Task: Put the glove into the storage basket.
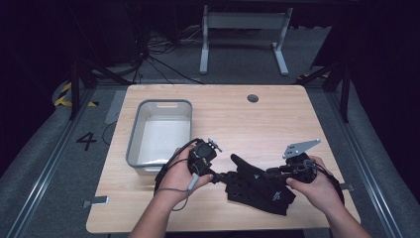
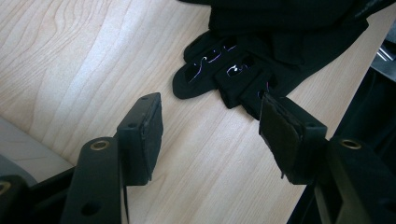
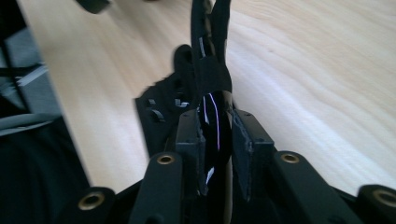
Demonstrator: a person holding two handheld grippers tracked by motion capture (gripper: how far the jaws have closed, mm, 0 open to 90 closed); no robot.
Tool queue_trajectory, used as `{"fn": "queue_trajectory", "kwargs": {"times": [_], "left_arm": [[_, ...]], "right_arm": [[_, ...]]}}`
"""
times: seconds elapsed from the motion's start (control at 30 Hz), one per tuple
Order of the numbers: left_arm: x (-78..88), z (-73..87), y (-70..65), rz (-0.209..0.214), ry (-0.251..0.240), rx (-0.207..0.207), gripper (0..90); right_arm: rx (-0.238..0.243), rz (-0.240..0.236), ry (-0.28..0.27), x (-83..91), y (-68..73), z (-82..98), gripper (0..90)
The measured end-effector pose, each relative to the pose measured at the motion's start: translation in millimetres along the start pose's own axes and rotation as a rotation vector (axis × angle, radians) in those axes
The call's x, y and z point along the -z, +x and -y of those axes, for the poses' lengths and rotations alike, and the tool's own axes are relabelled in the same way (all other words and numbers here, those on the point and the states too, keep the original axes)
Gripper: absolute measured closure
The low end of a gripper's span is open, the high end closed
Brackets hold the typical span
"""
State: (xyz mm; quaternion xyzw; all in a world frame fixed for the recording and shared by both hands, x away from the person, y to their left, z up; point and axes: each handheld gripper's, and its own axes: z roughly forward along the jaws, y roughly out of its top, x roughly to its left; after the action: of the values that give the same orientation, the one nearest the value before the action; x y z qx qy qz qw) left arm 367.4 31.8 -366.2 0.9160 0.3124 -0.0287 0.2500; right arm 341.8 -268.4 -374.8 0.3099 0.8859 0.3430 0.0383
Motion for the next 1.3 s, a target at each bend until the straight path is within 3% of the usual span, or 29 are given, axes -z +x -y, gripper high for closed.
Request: {"fn": "queue_trajectory", "kwargs": {"times": [0.17, 0.23, 0.37, 0.57, 0.93, 1.3], "left_arm": [[-0.4, 0.2, 0.0, -0.002, -0.001, 0.001, 40.4], [-0.5, 0.3, 0.0, -0.002, -0.002, 0.002, 40.4], [-1.2, 0.2, 0.0, -0.003, 0.005, 0.0, 40.4], [-1.5, 0.7, 0.0, -0.002, 0.007, 0.001, 40.4], [-2.2, 0.5, -0.7, -0.003, 0.008, 0.0, 40.3], [-0.5, -1.0, -0.6, -0.001, -0.005, -0.004, 41.0]], "right_arm": [[0.01, 0.094, 0.017, -6.4, -15.0, 3.9, 69.4], [0.006, 0.1, 0.02, -8.0, -17.6, 4.8, 69.4], [-0.02, 0.112, 0.038, -18.7, -35.8, 10.4, 69.5], [-0.037, 0.125, 0.062, -28.2, -47.7, 14.5, 67.4], [-0.041, 0.151, 0.069, -31.4, -54.2, 18.0, 62.0], [-0.028, 0.169, 0.037, -18.9, -44.8, 16.2, 58.0]]}}
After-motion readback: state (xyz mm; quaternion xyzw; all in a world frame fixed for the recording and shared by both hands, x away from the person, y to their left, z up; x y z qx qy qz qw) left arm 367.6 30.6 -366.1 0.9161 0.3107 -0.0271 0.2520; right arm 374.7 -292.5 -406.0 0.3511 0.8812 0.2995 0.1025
